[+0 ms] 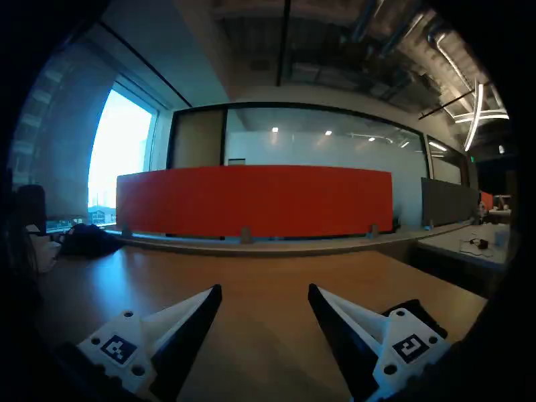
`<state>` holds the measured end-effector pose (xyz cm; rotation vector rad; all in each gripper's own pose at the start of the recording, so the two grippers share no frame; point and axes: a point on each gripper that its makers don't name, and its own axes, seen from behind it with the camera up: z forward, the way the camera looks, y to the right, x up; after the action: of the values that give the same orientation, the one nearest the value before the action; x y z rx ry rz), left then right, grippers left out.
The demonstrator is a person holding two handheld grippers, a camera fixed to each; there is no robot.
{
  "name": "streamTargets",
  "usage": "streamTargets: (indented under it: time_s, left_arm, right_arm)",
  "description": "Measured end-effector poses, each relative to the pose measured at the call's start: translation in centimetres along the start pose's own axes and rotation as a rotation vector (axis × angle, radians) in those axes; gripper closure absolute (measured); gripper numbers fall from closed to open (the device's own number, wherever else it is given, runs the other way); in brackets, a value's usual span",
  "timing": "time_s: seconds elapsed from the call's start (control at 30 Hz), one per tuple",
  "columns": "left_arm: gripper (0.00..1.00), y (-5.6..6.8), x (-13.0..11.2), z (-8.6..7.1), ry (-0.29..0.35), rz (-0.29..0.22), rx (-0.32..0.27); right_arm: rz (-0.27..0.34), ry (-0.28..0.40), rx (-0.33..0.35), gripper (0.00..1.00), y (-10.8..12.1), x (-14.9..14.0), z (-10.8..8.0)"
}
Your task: Fold towel
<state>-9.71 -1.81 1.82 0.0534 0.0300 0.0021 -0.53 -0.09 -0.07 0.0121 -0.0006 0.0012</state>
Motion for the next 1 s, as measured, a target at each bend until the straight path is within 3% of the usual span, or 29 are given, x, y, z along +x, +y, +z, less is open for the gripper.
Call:
streamTargets:
  time_s: [1.0]
  left_arm:
    - [0.06,0.01,0.25,-0.03,-0.001,0.000,0.000]
  right_arm:
    - [0.000,0.000,0.000,0.00,-0.02,-0.03,-0.06]
